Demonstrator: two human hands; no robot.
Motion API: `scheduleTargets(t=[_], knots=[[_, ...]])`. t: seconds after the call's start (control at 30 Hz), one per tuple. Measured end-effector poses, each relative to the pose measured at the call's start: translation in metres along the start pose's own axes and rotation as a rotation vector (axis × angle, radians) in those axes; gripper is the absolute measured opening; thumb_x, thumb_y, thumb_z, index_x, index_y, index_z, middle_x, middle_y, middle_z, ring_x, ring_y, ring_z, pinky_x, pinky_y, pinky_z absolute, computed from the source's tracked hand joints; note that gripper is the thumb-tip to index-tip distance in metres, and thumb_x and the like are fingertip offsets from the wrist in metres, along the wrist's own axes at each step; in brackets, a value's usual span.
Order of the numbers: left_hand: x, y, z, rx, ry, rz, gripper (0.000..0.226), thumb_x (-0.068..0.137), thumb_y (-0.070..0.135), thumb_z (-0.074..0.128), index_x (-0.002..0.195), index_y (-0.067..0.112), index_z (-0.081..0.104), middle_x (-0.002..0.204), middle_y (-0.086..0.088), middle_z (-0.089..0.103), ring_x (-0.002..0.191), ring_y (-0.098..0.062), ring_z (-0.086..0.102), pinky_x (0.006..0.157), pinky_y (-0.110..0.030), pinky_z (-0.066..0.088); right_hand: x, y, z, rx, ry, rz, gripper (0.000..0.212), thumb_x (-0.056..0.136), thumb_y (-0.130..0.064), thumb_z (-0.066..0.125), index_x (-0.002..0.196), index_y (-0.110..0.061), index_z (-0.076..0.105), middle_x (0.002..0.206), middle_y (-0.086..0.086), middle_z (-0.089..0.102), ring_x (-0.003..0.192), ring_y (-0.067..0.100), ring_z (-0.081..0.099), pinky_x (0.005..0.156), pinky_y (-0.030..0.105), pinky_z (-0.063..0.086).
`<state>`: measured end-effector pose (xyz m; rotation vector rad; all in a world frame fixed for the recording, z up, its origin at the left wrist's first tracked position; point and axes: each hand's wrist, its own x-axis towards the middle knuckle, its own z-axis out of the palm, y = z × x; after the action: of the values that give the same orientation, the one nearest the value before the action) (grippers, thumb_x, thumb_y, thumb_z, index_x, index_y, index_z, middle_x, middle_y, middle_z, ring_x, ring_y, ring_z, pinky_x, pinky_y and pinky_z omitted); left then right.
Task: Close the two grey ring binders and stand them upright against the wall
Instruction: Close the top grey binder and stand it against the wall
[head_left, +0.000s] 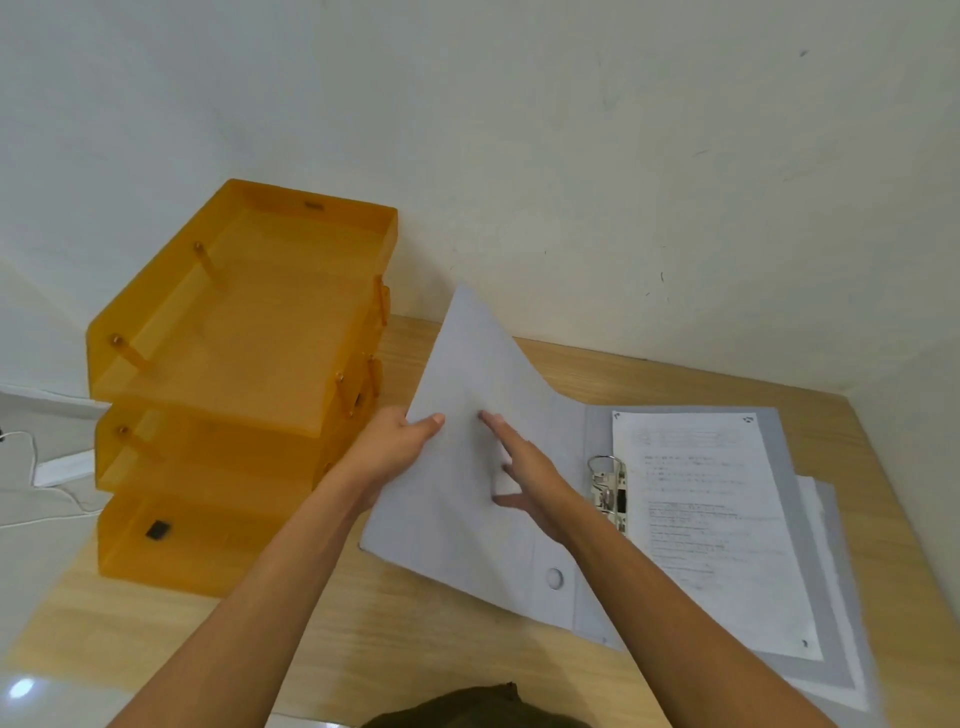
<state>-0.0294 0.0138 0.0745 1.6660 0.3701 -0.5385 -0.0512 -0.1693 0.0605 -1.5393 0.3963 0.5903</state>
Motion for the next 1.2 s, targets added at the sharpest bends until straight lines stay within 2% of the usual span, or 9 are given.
scheduleTargets(t=[0.1,0.23,0.33,0.47,0.6,0.67,0.73,1.0,1.2], knots=[[-0.018,0.026,-0.005,0.175,0.079,0.062,0.021,0.102,0.033,0.057,0.105,0.018,0.072,0.101,-0.004,0.077,0.085,-0.024,0.075,0.065,-0.034,0.06,-0.005,-0.024,0.011,0.071,-0.083,-0.056,0.067,0.091,-0.071,0.045,0.151,-0.042,0.043,0.165,-0.01,0.026,0.152,0.03,0.023,0.106,0.051,0.045],[-0.036,0.046,0.008,0.296,0.118,0.157,0.048,0.104,0.048,0.045,0.138,0.02,0.063,0.13,-0.005,0.07,0.116,-0.029,0.068,0.101,-0.05,0.055,-0.014,-0.05,0.013,0.145,-0.176,-0.111,0.063,0.096,-0.068,0.038,0.153,-0.042,0.04,0.168,-0.011,0.02,0.154,0.034,0.02,0.111,0.059,0.04],[-0.043,0.044,0.03,0.115,-0.047,0.113,0.073,0.097,0.074,0.024,0.16,0.037,0.032,0.165,0.0,0.037,0.151,-0.027,0.038,0.122,-0.055,0.031,-0.019,-0.061,0.003,0.188,-0.189,-0.113,0.066,0.097,-0.066,0.037,0.156,-0.036,0.037,0.168,-0.005,0.023,0.151,0.036,0.027,0.108,0.059,0.044],[-0.041,0.019,0.063,-0.099,-0.194,0.127,0.069,0.098,0.073,0.016,0.16,0.046,0.022,0.169,-0.001,0.029,0.153,-0.023,0.033,0.123,-0.052,0.03,-0.031,-0.065,-0.018,0.195,-0.158,-0.104,0.067,0.096,-0.063,0.048,0.155,-0.033,0.038,0.159,-0.005,0.039,0.134,0.035,0.05,0.091,0.054,0.058],[-0.029,0.004,0.117,-0.036,-0.251,0.167,0.047,0.106,0.058,0.023,0.153,0.053,0.024,0.156,0.027,0.039,0.135,0.01,0.047,0.115,-0.029,0.039,-0.042,-0.062,-0.053,-0.009,-0.018,-0.12,0.061,0.093,-0.045,0.063,0.148,-0.028,0.044,0.135,-0.004,0.061,0.1,0.022,0.068,0.062,0.034,0.061],[-0.02,-0.013,0.132,0.071,-0.234,0.109,0.059,0.107,0.052,0.027,0.163,0.037,0.012,0.167,0.02,0.014,0.154,-0.003,0.023,0.127,-0.037,0.022,-0.046,-0.053,-0.071,-0.146,0.08,-0.115,0.047,0.095,-0.022,0.06,0.141,-0.021,0.049,0.121,0.003,0.068,0.097,0.023,0.07,0.067,0.039,0.063],[-0.013,-0.035,0.136,0.151,-0.2,0.06,0.069,0.107,0.052,0.032,0.165,0.029,0.004,0.171,0.012,0.006,0.159,-0.012,0.012,0.129,-0.038,0.011,-0.05,-0.045,-0.089,-0.169,0.128,-0.107,0.042,0.096,-0.009,0.052,0.137,-0.018,0.051,0.119,0.007,0.068,0.1,0.027,0.069,0.074,0.043,0.063],[0.006,-0.07,0.121,0.122,0.061,-0.085,0.071,0.104,0.051,0.044,0.164,0.019,0.022,0.17,-0.001,0.025,0.155,-0.025,0.028,0.122,-0.038,0.025,-0.048,-0.031,-0.148,0.082,0.023,-0.118,0.035,0.098,-0.003,0.055,0.13,-0.017,0.06,0.119,0.006,0.073,0.104,0.027,0.072,0.075,0.036,0.062],[0.002,-0.091,0.124,0.087,0.16,-0.138,0.089,0.094,0.051,0.064,0.165,0.024,0.017,0.168,-0.001,0.03,0.148,-0.027,0.039,0.116,-0.04,0.033,-0.033,0.012,-0.191,-0.012,0.196,-0.062,0.037,0.092,0.0,0.065,0.128,-0.011,0.062,0.125,0.014,0.07,0.105,0.03,0.07,0.092,0.043,0.058]])
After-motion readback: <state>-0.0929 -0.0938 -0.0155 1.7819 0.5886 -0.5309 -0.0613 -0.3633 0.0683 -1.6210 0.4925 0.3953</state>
